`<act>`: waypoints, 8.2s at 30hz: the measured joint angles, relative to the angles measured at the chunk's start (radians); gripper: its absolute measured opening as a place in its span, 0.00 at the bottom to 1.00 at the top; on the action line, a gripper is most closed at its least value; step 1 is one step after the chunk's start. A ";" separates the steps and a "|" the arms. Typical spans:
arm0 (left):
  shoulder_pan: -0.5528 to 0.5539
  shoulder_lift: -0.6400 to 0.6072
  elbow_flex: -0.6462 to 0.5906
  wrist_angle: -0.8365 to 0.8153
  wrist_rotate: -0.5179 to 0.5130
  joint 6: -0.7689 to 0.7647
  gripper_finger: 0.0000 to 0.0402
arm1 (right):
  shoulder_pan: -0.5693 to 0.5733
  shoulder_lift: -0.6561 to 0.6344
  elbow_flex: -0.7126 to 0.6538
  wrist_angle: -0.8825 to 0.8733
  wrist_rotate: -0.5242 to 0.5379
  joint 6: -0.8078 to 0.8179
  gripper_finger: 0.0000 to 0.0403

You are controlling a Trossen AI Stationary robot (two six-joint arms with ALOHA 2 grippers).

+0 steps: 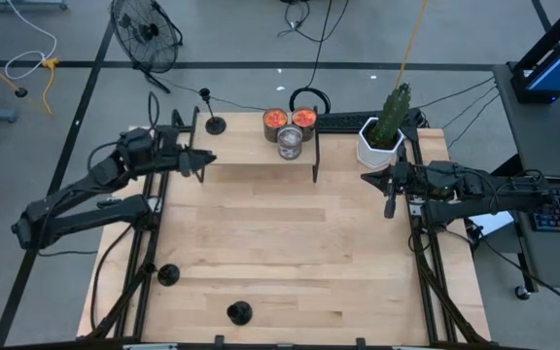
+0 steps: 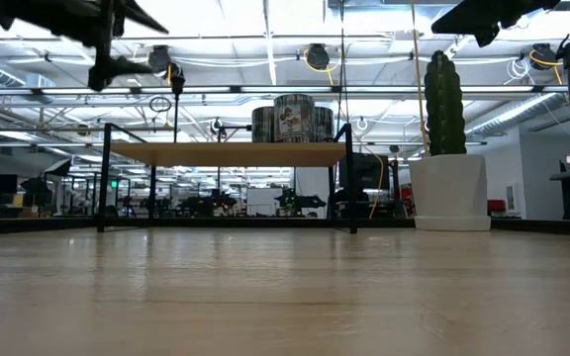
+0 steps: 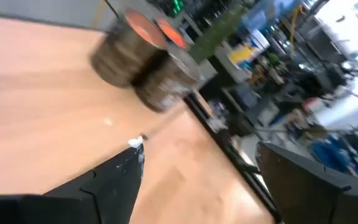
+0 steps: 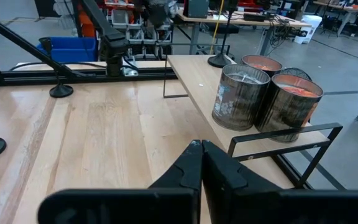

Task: Pick & Place candle stick holders
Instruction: Put the top black candle holder on the shelf

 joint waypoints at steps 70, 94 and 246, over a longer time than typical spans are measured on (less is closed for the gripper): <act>-1.358 0.524 0.560 -1.314 0.069 -1.081 0.77 | 0.000 0.004 0.000 -0.004 -0.002 -0.060 0.00; -1.370 0.542 0.560 -1.302 0.029 -1.104 0.77 | 0.000 0.004 0.000 -0.003 -0.002 -0.102 0.00; 0.180 1.217 1.658 -1.314 -0.233 0.238 0.04 | 0.000 0.004 -0.001 0.003 0.004 -0.101 0.00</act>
